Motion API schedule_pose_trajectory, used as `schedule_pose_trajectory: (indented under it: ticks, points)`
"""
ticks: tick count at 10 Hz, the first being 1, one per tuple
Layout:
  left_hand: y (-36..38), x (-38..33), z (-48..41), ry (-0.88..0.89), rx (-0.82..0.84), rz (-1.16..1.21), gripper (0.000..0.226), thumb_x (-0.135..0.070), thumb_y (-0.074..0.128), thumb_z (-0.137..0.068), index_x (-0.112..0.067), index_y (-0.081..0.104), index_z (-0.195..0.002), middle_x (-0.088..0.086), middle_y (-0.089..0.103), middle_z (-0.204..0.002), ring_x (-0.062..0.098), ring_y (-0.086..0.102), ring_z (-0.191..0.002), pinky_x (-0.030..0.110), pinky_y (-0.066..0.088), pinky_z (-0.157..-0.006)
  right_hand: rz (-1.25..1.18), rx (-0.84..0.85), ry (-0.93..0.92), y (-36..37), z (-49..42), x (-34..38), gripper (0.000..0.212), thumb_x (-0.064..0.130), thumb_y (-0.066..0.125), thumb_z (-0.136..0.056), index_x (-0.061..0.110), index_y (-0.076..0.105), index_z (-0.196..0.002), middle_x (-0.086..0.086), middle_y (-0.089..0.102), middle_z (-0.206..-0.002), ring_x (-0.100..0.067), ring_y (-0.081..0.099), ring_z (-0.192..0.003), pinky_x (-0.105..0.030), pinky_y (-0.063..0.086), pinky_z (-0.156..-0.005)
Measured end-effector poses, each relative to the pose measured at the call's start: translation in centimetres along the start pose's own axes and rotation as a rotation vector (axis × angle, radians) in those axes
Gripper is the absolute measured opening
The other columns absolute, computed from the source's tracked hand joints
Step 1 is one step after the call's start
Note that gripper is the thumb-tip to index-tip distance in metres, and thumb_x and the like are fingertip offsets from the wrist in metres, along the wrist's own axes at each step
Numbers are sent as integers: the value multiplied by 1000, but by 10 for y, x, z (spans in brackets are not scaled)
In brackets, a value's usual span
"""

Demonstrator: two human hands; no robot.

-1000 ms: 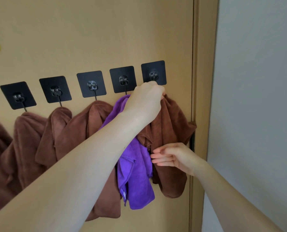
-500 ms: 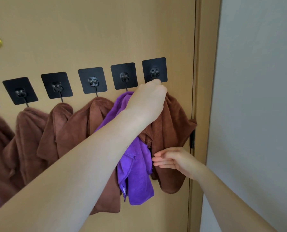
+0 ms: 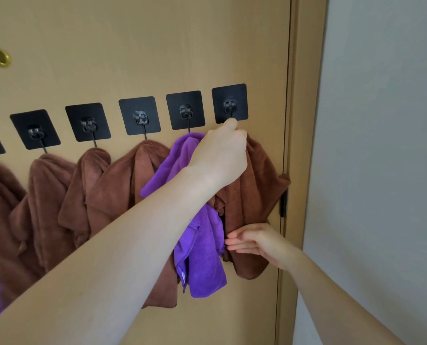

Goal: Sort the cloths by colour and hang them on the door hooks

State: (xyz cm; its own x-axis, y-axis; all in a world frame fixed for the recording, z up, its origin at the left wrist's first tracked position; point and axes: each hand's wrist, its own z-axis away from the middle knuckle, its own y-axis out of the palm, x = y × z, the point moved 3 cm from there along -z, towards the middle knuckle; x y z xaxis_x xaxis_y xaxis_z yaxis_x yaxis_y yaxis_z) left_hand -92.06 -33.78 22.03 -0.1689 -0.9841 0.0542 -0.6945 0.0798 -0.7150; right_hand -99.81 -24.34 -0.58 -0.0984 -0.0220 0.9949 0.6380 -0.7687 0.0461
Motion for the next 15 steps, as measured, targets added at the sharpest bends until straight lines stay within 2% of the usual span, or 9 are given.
schedule_pose_trajectory:
  ticks: [2, 5, 7, 8, 10, 12, 13, 14, 15]
  points:
    - [-4, 0, 2, -13, 36, 21, 31, -7, 41, -100, -10, 66, -117, 4, 56, -109, 22, 57, -89, 29, 37, -74, 15, 42, 49, -5, -2, -20, 30, 0, 47, -99, -3, 72, -115, -18, 77, -108, -28, 74, -106, -38, 55, -102]
    - [-12, 1, 4, -30, 154, 45, 39, 0, 43, -95, -9, 61, -129, 9, 59, -125, 27, 57, -113, 42, 48, -99, 2, 40, 80, -6, -4, -38, 31, 4, 43, -103, -1, 70, -117, -15, 77, -109, -27, 74, -107, -30, 57, -95]
    - [-14, 3, 4, -40, 191, 48, 41, 2, 44, -94, -10, 62, -128, 8, 59, -122, 26, 57, -112, 39, 48, -97, -23, 5, 178, -1, 2, -32, 27, 7, 58, -87, -1, 72, -107, -16, 78, -104, -25, 76, -101, -26, 58, -85]
    - [-13, 4, 5, -58, 200, 66, 43, 2, 45, -94, -11, 61, -130, 6, 58, -125, 26, 56, -115, 37, 47, -99, -32, -16, 192, -1, 3, -32, 39, 14, 61, -73, -2, 73, -107, -17, 78, -105, -26, 76, -101, -29, 57, -91]
    - [-11, 3, 14, -94, 225, 155, 54, -1, 47, -95, -19, 49, -146, -1, 46, -148, 23, 54, -126, 39, 46, -106, 69, -103, 230, 2, 1, -34, 22, 1, 54, -94, -5, 74, -101, -18, 78, -98, -24, 76, -97, -28, 59, -89]
    - [-15, 7, 22, -96, 293, 185, 62, 1, 51, -90, -20, 47, -148, 0, 44, -152, 21, 48, -135, 36, 40, -114, 145, -98, 301, 10, 5, -34, 23, 4, 47, -103, 2, 68, -91, -12, 79, -87, -15, 75, -77, -18, 55, -72]
    - [-23, 8, 39, -89, 295, 230, 61, 1, 54, -90, -21, 48, -147, 0, 46, -151, 20, 46, -136, 32, 38, -115, 304, -125, 317, 18, 20, -29, 16, 6, 51, -102, 3, 67, -101, -24, 71, -117, -30, 70, -106, -29, 54, -87]
    - [-34, 16, 69, -85, 221, 233, 59, -3, 58, -92, -22, 48, -148, 1, 46, -150, 20, 50, -132, 34, 42, -111, 407, -88, 333, 21, 32, -27, 25, 12, 52, -102, 1, 66, -120, -10, 73, -99, -22, 69, -85, -26, 51, -73]
    - [-42, 26, 112, -132, 157, 332, 49, -6, 59, -93, -22, 58, -139, 0, 59, -133, 14, 61, -111, 27, 48, -99, 452, -175, 261, 18, 43, -14, 19, 14, 53, -100, 7, 68, -110, -4, 74, -89, -21, 72, -83, -27, 53, -76]
